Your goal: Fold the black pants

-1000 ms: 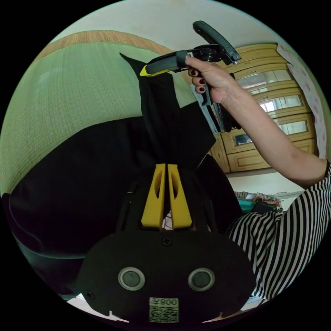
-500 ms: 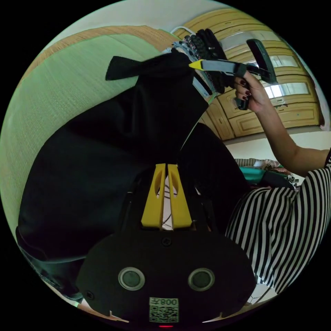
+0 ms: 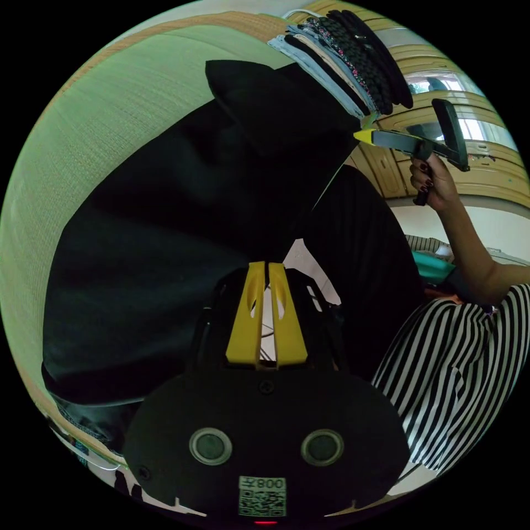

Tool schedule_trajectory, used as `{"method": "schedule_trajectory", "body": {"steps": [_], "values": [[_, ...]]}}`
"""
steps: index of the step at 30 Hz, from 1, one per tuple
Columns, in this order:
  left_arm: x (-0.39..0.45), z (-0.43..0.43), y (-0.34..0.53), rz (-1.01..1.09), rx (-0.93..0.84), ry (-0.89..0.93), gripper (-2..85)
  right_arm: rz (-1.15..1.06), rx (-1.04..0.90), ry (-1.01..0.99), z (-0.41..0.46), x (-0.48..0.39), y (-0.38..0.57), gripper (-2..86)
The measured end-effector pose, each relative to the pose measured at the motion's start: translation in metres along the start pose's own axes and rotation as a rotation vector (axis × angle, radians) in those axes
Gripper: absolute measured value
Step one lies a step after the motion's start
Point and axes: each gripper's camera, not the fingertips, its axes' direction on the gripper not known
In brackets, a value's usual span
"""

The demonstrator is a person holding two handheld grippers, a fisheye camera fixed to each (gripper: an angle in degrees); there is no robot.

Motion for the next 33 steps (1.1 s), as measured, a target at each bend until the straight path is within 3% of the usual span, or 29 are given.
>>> {"method": "schedule_trajectory", "body": {"steps": [6,11,14,19,23,27,33], "values": [[-0.014,0.008,-0.021,-0.047,-0.006,0.071,1.5,0.026,-0.031,0.034,0.001,0.01,0.011,0.1],[-0.02,-0.007,-0.04,-0.045,0.123,0.217,1.6,0.042,-0.031,-0.026,-0.003,0.003,0.018,0.2],[-0.027,-0.01,-0.063,-0.064,0.189,0.209,3.0,0.018,0.0,-0.036,-0.02,-0.019,0.022,0.5],[-0.065,-0.001,-0.113,-0.201,0.256,0.177,6.5,-0.122,0.073,0.009,-0.055,-0.093,0.026,3.4],[-0.094,0.021,-0.152,-0.287,0.201,0.156,6.5,-0.252,0.089,0.028,-0.062,-0.154,0.025,6.1],[-0.104,0.039,-0.177,-0.287,0.139,0.175,3.5,-0.437,0.041,0.024,-0.042,-0.231,0.016,8.0],[-0.107,0.044,-0.205,-0.263,0.124,0.167,1.2,-0.632,0.011,0.177,-0.002,-0.322,0.009,9.1]]}}
